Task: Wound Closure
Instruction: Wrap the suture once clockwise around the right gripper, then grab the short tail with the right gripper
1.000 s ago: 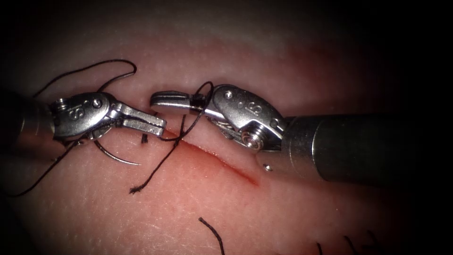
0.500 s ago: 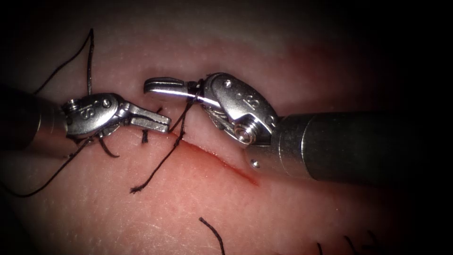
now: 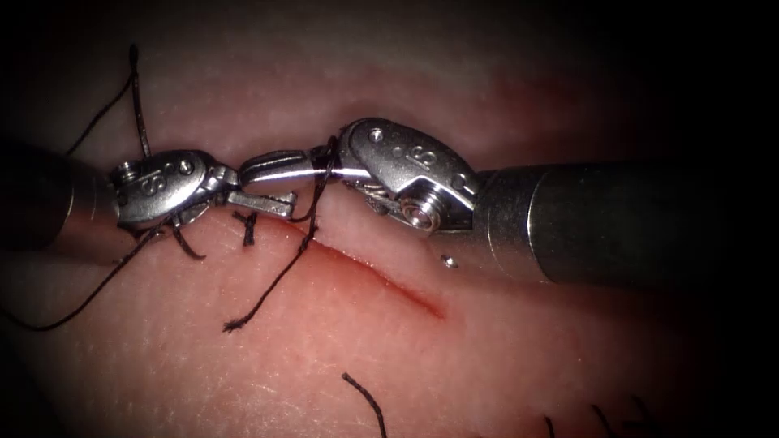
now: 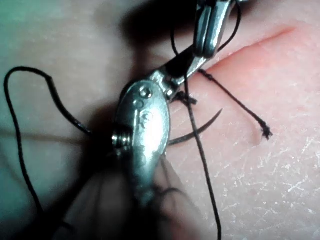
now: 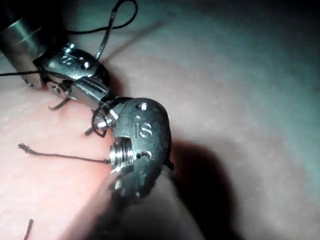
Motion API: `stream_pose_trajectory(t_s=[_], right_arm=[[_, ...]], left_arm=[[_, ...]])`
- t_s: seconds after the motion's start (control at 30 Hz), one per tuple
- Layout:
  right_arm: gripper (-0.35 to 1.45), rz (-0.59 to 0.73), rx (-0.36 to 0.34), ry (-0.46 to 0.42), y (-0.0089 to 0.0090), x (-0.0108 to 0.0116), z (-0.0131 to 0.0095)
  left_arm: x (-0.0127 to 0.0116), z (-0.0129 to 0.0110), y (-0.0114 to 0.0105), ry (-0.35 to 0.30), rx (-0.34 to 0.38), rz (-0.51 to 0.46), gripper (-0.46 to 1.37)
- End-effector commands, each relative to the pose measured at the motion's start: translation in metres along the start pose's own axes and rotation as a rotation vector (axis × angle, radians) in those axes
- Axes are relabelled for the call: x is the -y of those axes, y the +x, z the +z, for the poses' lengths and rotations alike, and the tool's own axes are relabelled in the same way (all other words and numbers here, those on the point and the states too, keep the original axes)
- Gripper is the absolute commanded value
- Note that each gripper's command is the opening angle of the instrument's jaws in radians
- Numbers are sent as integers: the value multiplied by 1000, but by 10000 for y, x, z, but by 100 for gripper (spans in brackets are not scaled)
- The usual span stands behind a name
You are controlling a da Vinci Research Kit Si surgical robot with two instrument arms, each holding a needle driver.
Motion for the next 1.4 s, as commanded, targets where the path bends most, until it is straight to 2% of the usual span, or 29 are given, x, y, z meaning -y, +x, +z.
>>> stream_pose_trajectory(t_s=[0.03, 0.07, 0.2, 0.37, 0.57, 0.67, 0.7, 0.73, 0.77, 0.8, 0.97, 1.07, 1.27, 1.4], right_arm=[[-35, -2, 23, 10, 2, 0, 2], [-35, -3, 72, 37, 6, 3, 11], [-35, -5, 150, 76, 9, 5, 19], [-35, -12, 233, 125, 10, 6, 22], [-35, -7, 297, 153, 8, 9, 21], [-16, -13, 313, 175, 8, 12, 23], [7, -17, 322, 186, 7, 15, 25], [39, -36, 336, 204, 6, 17, 27], [42, -37, 339, 207, 6, 18, 27], [61, -44, 359, 223, 4, 21, 29], [91, -61, 402, 254, 0, 25, 33], [98, -65, 405, 260, -1, 25, 34], [94, -83, 412, 268, -1, 24, 33], [89, -108, 465, 280, -4, 26, 35]], left_arm=[[0, 0, 0, -9, 0, 0, -35], [1, 0, 1, -9, 0, -2, -35], [-1, 0, 4, -8, 0, -4, -35], [-7, 2, 9, -6, 0, -13, -35], [-11, 1, 14, -6, 1, -5, -35], [-11, 2, 15, -5, 1, -5, -35], [-11, 2, 15, -5, 1, -5, -35], [-12, 2, 15, -5, 1, -5, -35], [-12, 2, 15, -5, 1, -5, -35], [-13, 2, 15, -5, 1, -5, -35], [-15, 2, 16, -5, 1, -5, -35], [-15, 2, 16, -5, 1, -5, -35], [-16, 0, 16, -7, 1, -5, -35], [-18, -3, 15, -9, 2, -4, -35]])
